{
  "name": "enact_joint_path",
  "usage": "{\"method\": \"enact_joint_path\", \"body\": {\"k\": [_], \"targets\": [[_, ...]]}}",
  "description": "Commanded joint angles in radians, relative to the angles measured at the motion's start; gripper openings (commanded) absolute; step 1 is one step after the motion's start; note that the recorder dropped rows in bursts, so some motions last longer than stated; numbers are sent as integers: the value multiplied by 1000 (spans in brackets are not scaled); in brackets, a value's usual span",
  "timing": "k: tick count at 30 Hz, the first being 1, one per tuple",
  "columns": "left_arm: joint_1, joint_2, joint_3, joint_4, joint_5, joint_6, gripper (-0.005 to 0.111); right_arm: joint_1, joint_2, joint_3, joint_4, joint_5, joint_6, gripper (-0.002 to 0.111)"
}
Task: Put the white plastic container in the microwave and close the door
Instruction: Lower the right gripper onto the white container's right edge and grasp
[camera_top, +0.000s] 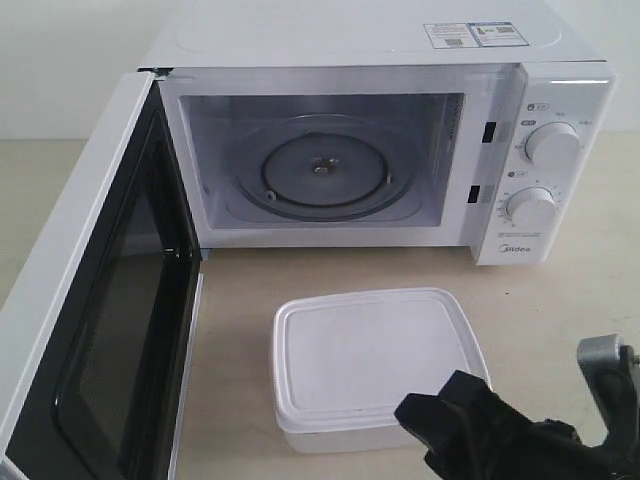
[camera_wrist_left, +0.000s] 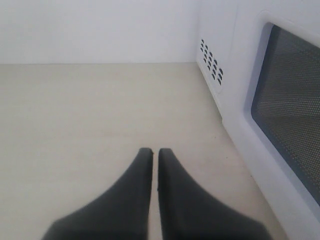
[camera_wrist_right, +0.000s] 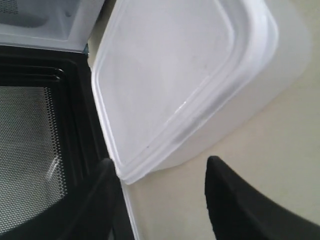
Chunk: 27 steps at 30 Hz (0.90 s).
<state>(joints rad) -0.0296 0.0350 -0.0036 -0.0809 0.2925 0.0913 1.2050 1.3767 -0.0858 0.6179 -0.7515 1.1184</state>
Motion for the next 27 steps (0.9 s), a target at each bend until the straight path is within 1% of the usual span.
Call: {"method": "enact_joint_path", "body": {"k": [1, 5, 9, 12, 18, 27], "targets": [[3, -8, 4, -5, 1, -9, 4, 1, 162, -16, -92, -148, 200, 49], [3, -8, 4, -5, 1, -9, 4, 1, 271, -54, -127, -198, 259, 49], [3, -8, 4, -5, 1, -9, 4, 1, 316, -96, -124, -205, 259, 49], [3, -8, 4, -5, 1, -9, 4, 1, 327, -113, -78, -212, 237, 49], [3, -8, 4, -5, 1, -9, 4, 1, 331, -117, 73, -214, 233, 49], [3, -8, 4, -5, 1, -9, 4, 1, 356, -171, 136, -195, 195, 48]]}}
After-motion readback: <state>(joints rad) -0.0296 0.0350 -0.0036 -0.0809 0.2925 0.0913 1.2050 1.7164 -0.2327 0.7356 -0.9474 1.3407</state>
